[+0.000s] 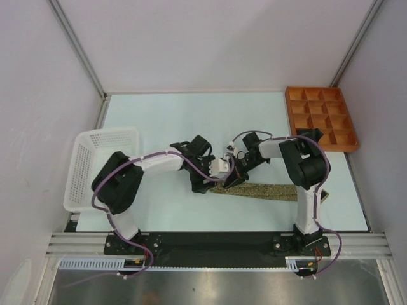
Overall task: Roll the ties
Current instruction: Roll the tie at the center of the board.
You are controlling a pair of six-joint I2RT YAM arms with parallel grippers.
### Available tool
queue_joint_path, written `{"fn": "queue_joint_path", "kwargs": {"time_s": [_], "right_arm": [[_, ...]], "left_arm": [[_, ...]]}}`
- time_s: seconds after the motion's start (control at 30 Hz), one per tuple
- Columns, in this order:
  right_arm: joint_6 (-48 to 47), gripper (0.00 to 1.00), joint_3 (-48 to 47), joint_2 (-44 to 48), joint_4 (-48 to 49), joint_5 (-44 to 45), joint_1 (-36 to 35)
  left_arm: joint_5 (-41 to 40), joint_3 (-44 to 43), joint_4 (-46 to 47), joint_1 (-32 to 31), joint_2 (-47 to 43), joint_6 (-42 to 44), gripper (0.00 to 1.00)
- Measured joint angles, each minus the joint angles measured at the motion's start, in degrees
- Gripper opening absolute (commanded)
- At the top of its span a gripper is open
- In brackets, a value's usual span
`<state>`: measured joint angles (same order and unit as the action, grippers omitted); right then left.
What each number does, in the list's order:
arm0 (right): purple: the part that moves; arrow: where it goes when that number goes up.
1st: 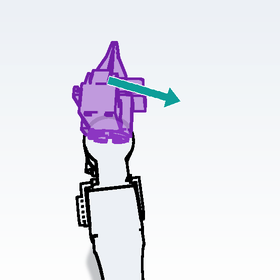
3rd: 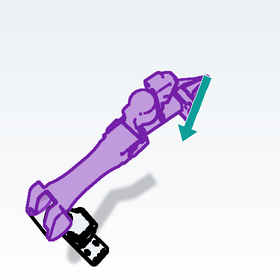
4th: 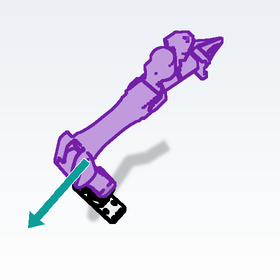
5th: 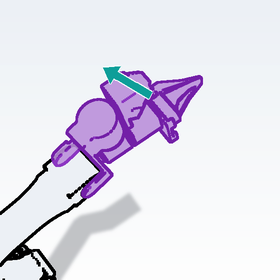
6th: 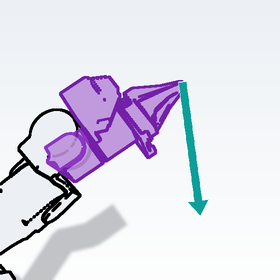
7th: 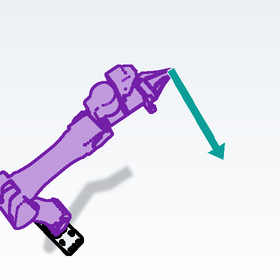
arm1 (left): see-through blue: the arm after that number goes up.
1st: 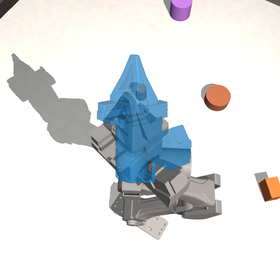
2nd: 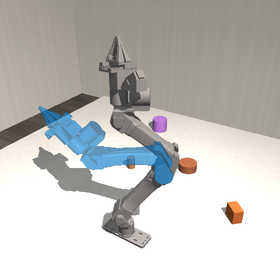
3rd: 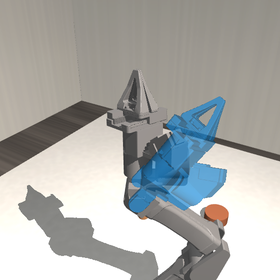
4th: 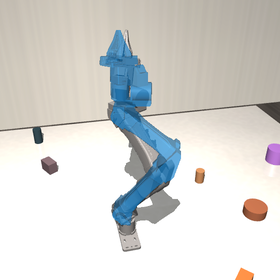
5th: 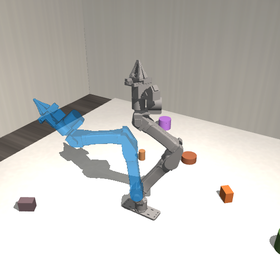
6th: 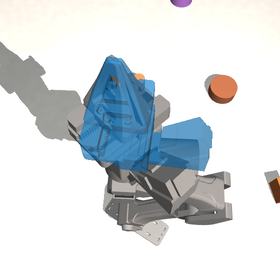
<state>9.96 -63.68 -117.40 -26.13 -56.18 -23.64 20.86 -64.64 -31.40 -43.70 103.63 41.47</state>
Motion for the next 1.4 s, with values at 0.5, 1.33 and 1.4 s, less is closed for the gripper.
{"fn": "queue_joint_path", "kwargs": {"time_s": [0.5,1.33,1.4], "right_arm": [[-4.2,0.0,-4.7,-2.1,-2.7,0.9,-4.0],[-3.6,0.0,-9.3,-6.8,-2.1,-3.2,-6.9],[-3.6,0.0,-9.3,-6.8,-2.1,-3.2,-6.9]], "left_arm": [[5.8,16.5,14.2,14.5,-46.0,-6.3,1.0],[6.2,15.3,8.5,5.5,-12.2,4.2,0.96],[6.1,14.6,8.6,5.2,-11.2,4.2,0.9]]}}
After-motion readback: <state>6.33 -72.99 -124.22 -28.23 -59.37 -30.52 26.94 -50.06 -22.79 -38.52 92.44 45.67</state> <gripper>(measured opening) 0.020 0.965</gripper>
